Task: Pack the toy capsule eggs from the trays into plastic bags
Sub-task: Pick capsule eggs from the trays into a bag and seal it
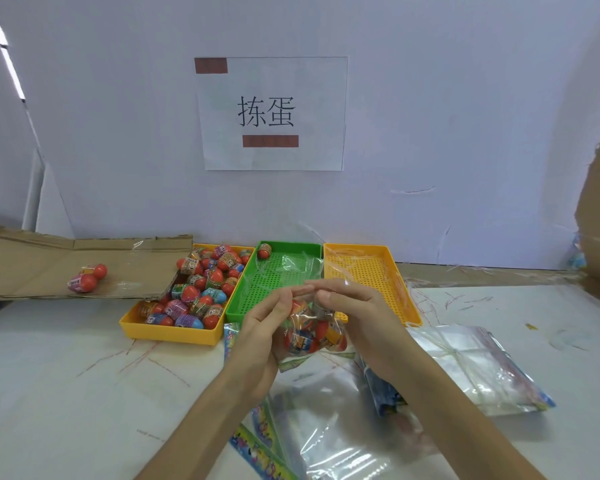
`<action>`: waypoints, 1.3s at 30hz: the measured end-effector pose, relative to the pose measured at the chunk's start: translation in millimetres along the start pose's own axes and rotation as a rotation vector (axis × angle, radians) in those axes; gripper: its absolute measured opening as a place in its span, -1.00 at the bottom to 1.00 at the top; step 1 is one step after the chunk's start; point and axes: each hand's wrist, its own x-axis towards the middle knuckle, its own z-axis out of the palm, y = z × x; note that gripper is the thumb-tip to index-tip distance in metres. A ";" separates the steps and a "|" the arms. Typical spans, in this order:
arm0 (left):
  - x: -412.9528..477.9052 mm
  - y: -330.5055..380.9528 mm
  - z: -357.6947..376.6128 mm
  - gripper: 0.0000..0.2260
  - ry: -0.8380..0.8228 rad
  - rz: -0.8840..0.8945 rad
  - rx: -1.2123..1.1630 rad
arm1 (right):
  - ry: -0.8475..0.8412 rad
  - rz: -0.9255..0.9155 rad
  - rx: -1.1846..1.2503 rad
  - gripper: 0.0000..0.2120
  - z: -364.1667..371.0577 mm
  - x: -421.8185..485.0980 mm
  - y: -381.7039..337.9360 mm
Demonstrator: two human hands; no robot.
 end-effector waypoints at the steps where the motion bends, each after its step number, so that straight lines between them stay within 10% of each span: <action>1: -0.3 -0.8 0.0 -0.74 -0.004 -0.007 -0.004 | 0.007 -0.019 0.003 -0.78 -0.3 0.0 0.1; 27: 7.2 3.4 -12.7 -0.79 -0.040 -0.011 -0.024 | 0.132 -0.207 0.002 -0.88 -16.5 1.7 -4.0; 33: 4.4 -0.6 -10.5 -0.74 -0.029 -0.035 0.018 | 0.127 -0.005 -0.113 -0.36 -14.7 3.4 0.7; 39: 2.7 -1.2 -9.4 -0.62 -0.032 -0.002 0.081 | 0.114 0.092 -0.063 -0.94 -12.9 2.7 6.0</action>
